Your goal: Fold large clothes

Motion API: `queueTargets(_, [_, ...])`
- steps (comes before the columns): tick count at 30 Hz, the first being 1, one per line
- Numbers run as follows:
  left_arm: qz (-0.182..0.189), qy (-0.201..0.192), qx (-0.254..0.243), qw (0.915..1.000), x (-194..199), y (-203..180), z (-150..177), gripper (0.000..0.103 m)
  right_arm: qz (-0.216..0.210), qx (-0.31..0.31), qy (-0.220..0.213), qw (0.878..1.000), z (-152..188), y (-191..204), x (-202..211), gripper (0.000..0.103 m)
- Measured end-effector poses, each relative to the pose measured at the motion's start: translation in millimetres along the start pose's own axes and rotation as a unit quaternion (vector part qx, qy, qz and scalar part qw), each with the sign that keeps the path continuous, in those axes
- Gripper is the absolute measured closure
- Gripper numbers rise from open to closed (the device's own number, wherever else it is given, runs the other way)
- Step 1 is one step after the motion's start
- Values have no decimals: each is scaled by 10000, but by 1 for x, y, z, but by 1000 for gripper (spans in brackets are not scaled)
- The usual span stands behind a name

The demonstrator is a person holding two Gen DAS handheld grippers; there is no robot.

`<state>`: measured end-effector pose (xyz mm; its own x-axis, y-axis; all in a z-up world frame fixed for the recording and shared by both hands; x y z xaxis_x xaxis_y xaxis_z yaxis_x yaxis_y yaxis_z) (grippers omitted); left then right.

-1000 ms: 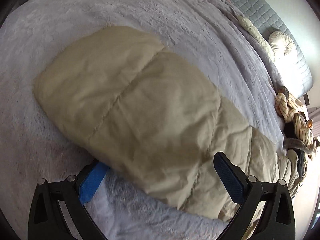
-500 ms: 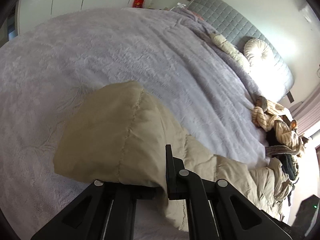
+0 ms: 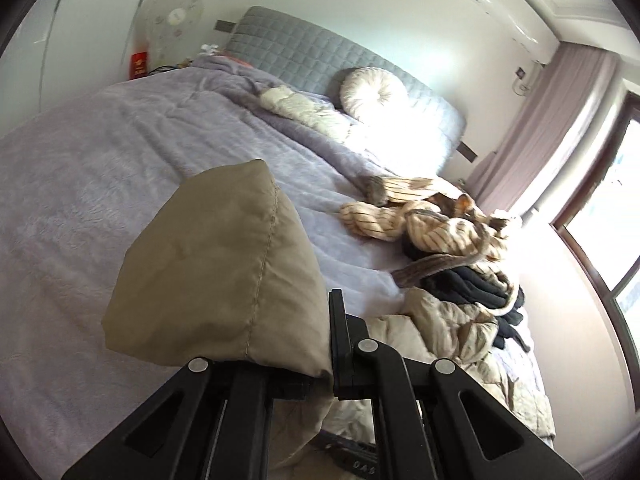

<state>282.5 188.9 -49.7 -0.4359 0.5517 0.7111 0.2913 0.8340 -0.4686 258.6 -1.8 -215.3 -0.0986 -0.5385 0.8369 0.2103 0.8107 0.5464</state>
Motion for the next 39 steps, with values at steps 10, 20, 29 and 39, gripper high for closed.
queueTargets(10, [550,1006,-1666,9793,-102,-198,59,95,309,-1094,-1149,9869,58,-139,150,89])
queueTargets(20, [-683,2084,-2548,9418,-204,-227,149,88,449,-1878,-1389,9713,72,-233,188,88])
queueTargets(29, [-599,1804,-2500,9494,-145,-198,125,20,579,-1517,-1550,9745,90,-208,206,20])
queueTargets(39, [-532,2364,461,9691,-132,13,37,20,2547,496,-1482,9543,54,-98,168,19])
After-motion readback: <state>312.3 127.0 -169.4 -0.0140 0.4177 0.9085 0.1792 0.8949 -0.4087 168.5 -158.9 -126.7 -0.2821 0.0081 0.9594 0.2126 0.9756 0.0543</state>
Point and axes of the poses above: each gripper's, at about its wrist camera, not at the fingertips, and x roughly against the way its jaws point, y to its left, z to its underside, the point moved 1 cm from there along -x, roughly the way its jaws point, and after that the axes turned 14 degrees about y, right-handed, at the moved point
